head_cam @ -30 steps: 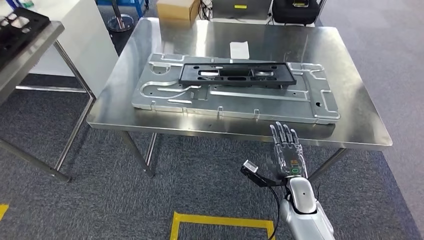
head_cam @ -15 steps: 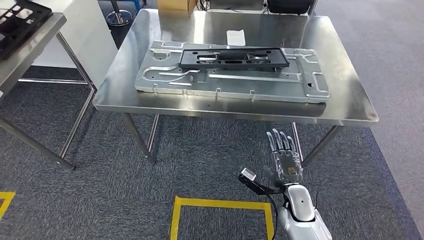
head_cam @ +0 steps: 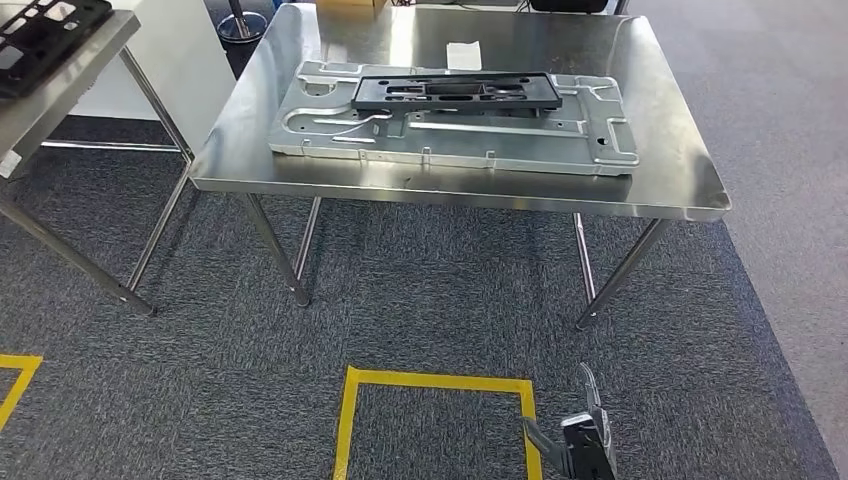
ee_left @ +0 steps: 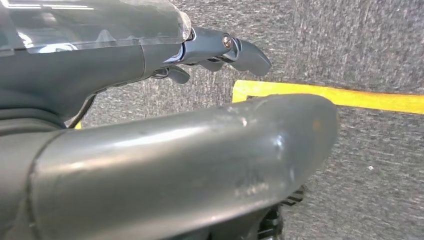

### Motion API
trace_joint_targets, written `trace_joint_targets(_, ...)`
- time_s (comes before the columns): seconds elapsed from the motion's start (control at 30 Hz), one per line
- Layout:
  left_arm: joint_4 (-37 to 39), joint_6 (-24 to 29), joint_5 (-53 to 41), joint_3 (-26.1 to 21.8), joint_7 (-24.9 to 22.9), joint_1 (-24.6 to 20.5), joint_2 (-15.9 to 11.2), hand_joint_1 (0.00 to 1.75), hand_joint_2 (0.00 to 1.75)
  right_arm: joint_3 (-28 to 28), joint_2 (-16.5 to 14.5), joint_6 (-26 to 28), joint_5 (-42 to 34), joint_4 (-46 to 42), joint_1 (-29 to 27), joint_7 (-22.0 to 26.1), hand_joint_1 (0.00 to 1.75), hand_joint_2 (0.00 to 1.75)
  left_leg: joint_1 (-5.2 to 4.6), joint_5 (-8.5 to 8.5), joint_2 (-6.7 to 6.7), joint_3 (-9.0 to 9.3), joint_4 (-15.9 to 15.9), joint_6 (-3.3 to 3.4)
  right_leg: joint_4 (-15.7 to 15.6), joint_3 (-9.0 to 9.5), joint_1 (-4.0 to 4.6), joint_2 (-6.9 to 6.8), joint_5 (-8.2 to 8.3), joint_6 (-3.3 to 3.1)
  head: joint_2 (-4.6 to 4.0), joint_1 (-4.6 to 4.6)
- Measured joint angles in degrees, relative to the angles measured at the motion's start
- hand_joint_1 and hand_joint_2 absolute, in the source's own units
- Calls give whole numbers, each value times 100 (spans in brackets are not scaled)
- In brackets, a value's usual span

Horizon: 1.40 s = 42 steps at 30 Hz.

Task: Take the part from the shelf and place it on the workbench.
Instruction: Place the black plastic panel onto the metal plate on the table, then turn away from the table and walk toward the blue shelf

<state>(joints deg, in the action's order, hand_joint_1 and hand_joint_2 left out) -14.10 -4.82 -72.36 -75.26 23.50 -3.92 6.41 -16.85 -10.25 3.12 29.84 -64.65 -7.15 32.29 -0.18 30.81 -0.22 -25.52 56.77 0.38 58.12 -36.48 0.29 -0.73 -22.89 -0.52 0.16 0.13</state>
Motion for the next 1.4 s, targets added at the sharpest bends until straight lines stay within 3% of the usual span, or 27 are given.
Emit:
trace_joint_targets(0.07,0,-2,49,-72,-8,1,24,0,0,-688,8,-706,-70,577,41,288,0,0,1,-84,13,-32,-83,59,-19,3,-18,9,67,77,0,-13)
trace_joint_targets(0.1,0,-3,76,-110,-18,1,40,0,0,-1110,28,-914,-36,986,73,395,0,0,15,-148,21,-73,-107,106,27,-21,-26,26,-20,114,0,-14)
trace_joint_targets(0.17,-1,-6,126,-177,-40,8,67,0,0,-1894,93,-940,98,1809,122,371,0,0,44,-297,39,-203,-138,188,420,-142,-58,63,-522,182,0,21)
trace_joint_targets(0.23,-2,-4,152,-228,-53,25,70,0,0,-2517,149,-655,251,2549,179,-21,0,0,41,-429,49,-374,-122,208,1132,-305,-92,71,-1070,246,0,54)
trace_joint_targets(0.27,-2,-4,158,-248,-55,32,72,0,0,-2781,168,-484,305,2879,220,-305,0,0,43,-492,61,-464,-104,195,1417,-331,-110,71,-1148,274,-1,56)
trace_joint_targets(0.3,-2,-4,169,-268,-55,33,76,0,0,-3029,183,-338,334,3178,263,-604,0,0,48,-548,75,-560,-77,176,1544,-279,-130,70,-1080,298,0,57)
trace_joint_targets(0.33,-2,-6,179,-291,-55,31,83,0,0,-3249,189,-231,342,3427,303,-875,0,0,58,-598,84,-660,-41,151,1472,-129,-151,69,-918,316,-1,59)
trace_joint_targets(0.37,-2,-7,192,-315,-55,28,91,0,0,-3445,190,-152,343,3638,341,-1109,0,0,70,-640,91,-756,1,121,1209,118,-174,69,-749,333,0,59)
trace_joint_targets(0.4,-3,-8,203,-335,-55,22,97,0,0,-3611,186,-101,337,3818,383,-1284,0,0,72,-675,94,-844,51,86,792,441,-195,72,-692,351,0,61)
trace_joint_targets(0.47,-5,-7,215,-362,-55,12,104,0,0,-3867,177,-48,334,4104,462,-1491,0,0,66,-742,100,-953,133,7,43,936,-190,98,-787,321,1,65)
trace_joint_targets(0.53,-7,-6,223,-379,-54,1,107,0,0,-4034,169,-26,339,4296,522,-1619,0,0,57,-816,105,-988,149,-59,-185,1040,-153,118,-873,246,-1,64)
trace_joint_targets(0.63,-7,-5,227,-389,-53,-6,107,0,0,-4095,168,-18,343,4366,549,-1696,0,0,57,-858,105,-995,134,-87,-159,1012,-139,115,-854,217,0,60)
trace_joint_targets(0.7,-7,-3,228,-398,-53,-3,107,0,0,-4155,168,-2,354,4430,566,-1804,0,0,69,-887,99,-1009,135,-117,-169,982,-144,101,-813,165,0,60)
trace_joint_targets(0.73,-7,-1,229,-412,-53,4,108,0,0,-4221,168,14,368,4498,591,-1892,0,0,81,-707,90,-1062,265,-142,-176,912,-146,82,-746,99,-1,50)
trace_joint_targets(0.83,-7,4,231,-462,-51,28,116,0,0,-4430,168,40,472,4705,658,-2181,0,0,106,288,69,-1322,1509,-215,-176,529,-100,-11,-450,-76,-1,15)
trace_joint_targets(0.87,-7,9,231,-472,-49,29,117,0,0,-4460,168,30,528,4740,663,-2252,0,0,105,326,70,-1326,1838,-219,-165,413,-77,-45,-377,-86,-1,15)
trace_joint_targets(0.9,-7,14,238,-479,-46,28,117,0,0,-4469,167,11,597,4767,664,-2305,0,0,104,146,71,-1240,1894,-209,-147,323,-62,-78,-324,-84,-1,16)
trace_joint_targets(0.97,-10,48,439,-541,-55,19,117,0,0,-4470,163,-43,749,4822,670,-2376,0,0,86,-209,132,-767,1402,-152,-96,168,-41,-154,-230,-66,-1,14)
trace_joint_targets(1.03,-24,94,830,-723,-81,-20,116,0,0,-4467,137,-85,892,4875,673,-2406,0,0,40,-98,276,-101,439,-73,-42,92,-19,-236,-163,-22,-1,15)
trace_joint_targets(1.07,-37,104,971,-832,-80,-46,127,0,0,-4464,124,-97,951,4897,679,-2418,0,0,16,36,324,107,85,-30,-27,81,-16,-287,-130,10,0,17)
trace_joint_targets(1.1,-64,103,1045,-915,-62,-63,159,0,0,-4461,112,-111,1005,4917,691,-2436,0,0,-3,124,324,203,-128,9,-23,77,-18,-344,-94,47,-1,19)
trace_joint_targets(1.13,-102,98,1062,-968,-32,-70,210,0,0,-4459,109,-120,1045,4933,705,-2456,0,0,-5,127,289,204,-207,57,-27,74,-22,-394,-60,89,0,19)
trace_joint_targets(1.2,-188,94,1055,-1028,23,-62,329,0,0,-4459,107,-127,1082,4952,735,-2492,0,0,8,26,220,147,-240,147,84,30,-52,-296,-156,173,-1,24)
trace_joint_targets(1.27,-257,102,1046,-1065,36,-61,437,0,0,-4458,107,-119,1118,4967,738,-2519,0,0,22,-76,160,54,-248,206,623,-165,-80,-63,-573,239,-1,32)
trace_joint_targets(1.33,-384,93,1000,-1074,14,-58,580,0,0,-4447,107,-107,1233,4988,730,-2582,0,0,17,-150,76,-66,-215,222,1369,-408,-88,37,-999,276,-1,35)
trace_joint_targets(1.37,-470,68,969,-1071,-10,-50,662,0,0,-4432,107,-103,1316,4997,727,-2624,0,0,15,-177,26,-120,-191,217,1561,-433,-91,46,-1074,285,0,35)
trace_joint_targets(1.4,-561,28,939,-1066,-42,-38,730,0,0,-4409,107,-102,1404,5006,724,-2667,0,0,16,-196,-24,-166,-164,207,1523,-341,-96,53,-1034,286,0,34)
